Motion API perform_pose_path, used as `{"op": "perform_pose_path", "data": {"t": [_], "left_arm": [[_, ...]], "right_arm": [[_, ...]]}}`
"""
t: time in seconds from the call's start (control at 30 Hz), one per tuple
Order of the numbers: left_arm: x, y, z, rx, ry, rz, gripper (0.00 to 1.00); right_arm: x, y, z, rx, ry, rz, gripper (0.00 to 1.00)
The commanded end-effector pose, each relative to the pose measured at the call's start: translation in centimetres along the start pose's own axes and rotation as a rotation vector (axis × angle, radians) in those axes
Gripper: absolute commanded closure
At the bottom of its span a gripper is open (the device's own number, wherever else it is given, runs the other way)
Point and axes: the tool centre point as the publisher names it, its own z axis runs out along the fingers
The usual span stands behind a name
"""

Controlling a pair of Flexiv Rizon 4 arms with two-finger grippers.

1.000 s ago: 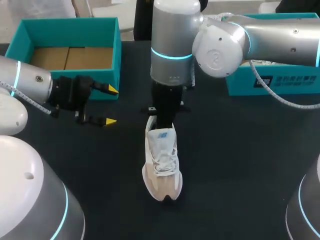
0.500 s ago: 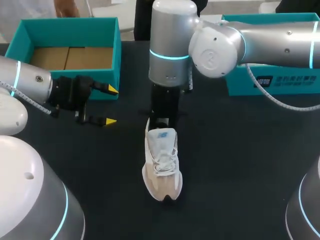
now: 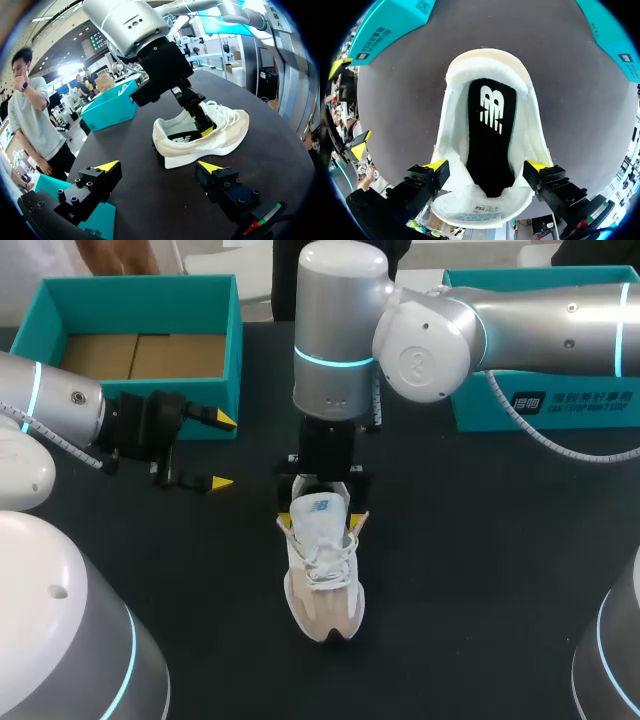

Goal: Take the shoe out of the shoebox, open the shoe tongue, remove and reinsert the insole, then place the shoe into the shoebox

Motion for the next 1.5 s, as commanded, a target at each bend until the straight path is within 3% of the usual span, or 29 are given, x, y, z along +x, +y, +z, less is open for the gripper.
{"op": "perform_pose_path", "data": {"t": [0.03,0.4,0.9,1.2,1.4,1.43,1.47,1.5], "left_arm": [[0.0,0.0,0.0,-0.003,0.001,0.0,0.0],[0.0,0.0,0.0,-0.003,0.001,0.0,0.0],[0.0,0.0,0.0,-0.003,0.001,0.0,0.0],[0.0,0.0,0.0,-0.003,0.001,0.0,0.0],[0.0,0.0,0.0,-0.003,0.001,0.0,0.0],[0.0,0.0,0.0,-0.003,0.001,0.0,0.0],[0.0,0.0,0.0,-0.003,0.001,0.0,0.0],[0.0,0.0,0.0,-0.003,0.001,0.0,0.0]], "right_arm": [[0.3,0.2,-0.3,-0.013,-0.021,0.008,0.0],[1.2,0.6,-1.2,-0.029,-0.033,-0.003,0.0],[1.0,-2.6,-5.6,-0.114,-0.105,0.09,0.0],[0.9,-4.4,-7.0,-0.122,-0.133,0.117,0.0],[1.5,-5.1,-6.6,-0.117,-0.117,0.118,0.0],[1.6,-5.1,-6.4,-0.115,-0.114,0.119,0.16],[1.6,-5.2,-6.3,-0.114,-0.111,0.12,0.24],[1.6,-5.3,-6.2,-0.119,-0.107,0.124,0.42]]}}
